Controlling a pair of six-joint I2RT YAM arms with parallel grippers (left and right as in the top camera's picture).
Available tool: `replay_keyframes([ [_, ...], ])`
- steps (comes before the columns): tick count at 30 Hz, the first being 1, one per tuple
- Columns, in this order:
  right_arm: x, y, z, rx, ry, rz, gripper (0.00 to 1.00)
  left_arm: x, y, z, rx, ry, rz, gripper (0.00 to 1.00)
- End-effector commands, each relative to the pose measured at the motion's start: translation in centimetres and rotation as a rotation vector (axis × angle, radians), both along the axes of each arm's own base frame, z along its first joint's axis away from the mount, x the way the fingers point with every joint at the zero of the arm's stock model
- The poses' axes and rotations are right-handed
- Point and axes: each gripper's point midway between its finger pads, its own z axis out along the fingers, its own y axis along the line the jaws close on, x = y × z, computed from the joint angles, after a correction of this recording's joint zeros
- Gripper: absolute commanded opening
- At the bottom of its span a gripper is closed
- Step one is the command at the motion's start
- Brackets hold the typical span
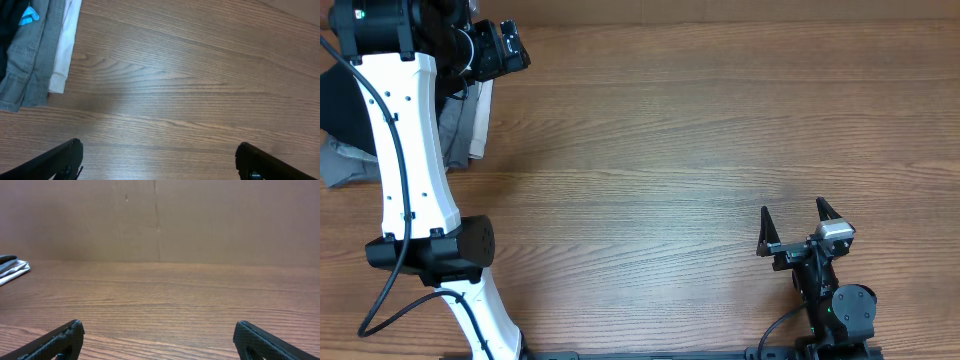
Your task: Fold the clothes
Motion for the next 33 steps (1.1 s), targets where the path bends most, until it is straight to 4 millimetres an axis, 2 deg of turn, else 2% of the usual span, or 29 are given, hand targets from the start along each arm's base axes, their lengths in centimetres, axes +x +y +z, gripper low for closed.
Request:
replay_keyframes([
  [1, 0.0, -0.1, -0.2, 0.005, -0.003, -0.006, 1.0, -1.2, 0.0, 2.7, 0.011, -0.065, 0.014, 1.0],
  [3, 0.0, -0.1, -0.2, 0.005, -0.003, -0.006, 1.0, -2.6, -0.1, 5.0, 0.014, -0.125, 0.013, 1.0],
  [6, 0.0, -0.1, -0.2, 0.005, -0.003, -0.006, 1.0, -5.6, -0.4, 9.4, 0.022, -0.243, 0.014, 1.0],
  [12, 0.0, -0.1, -0.2, 0.005, -0.003, -0.006, 1.0, -14.0, -1.0, 17.7, 0.039, -0.502, 0.014, 1.0],
  [16, 0.0, -0.1, -0.2, 0.005, -0.003, -0.006, 1.0, -20.4, -1.4, 21.7, 0.05, -0.669, 0.015, 1.0],
  [17, 0.0, -0.1, -0.2, 0.005, -0.003, -0.006, 1.0, -21.4, -1.5, 22.2, 0.051, -0.692, 0.015, 1.0],
  [20, 0.0, -0.1, -0.2, 0.005, -0.003, -0.006, 1.0, -25.8, -1.8, 23.8, 0.057, -0.788, 0.015, 1.0],
  [22, 0.0, -0.1, -0.2, 0.005, -0.003, -0.006, 1.0, -28.3, -2.0, 23.9, 0.059, -0.822, 0.015, 1.0],
  [25, 0.0, -0.1, -0.2, 0.005, -0.003, -0.006, 1.0, -31.1, -2.2, 22.8, 0.061, -0.828, 0.015, 1.0],
  [29, 0.0, -0.1, -0.2, 0.005, -0.003, -0.006, 1.0, -33.5, -1.9, 19.8, 0.078, -0.784, 0.034, 1.0],
  [33, 0.0, -0.1, -0.2, 0.005, -0.003, -0.006, 1.0, -34.8, -1.1, 15.3, 0.111, -0.705, 0.072, 1.0],
])
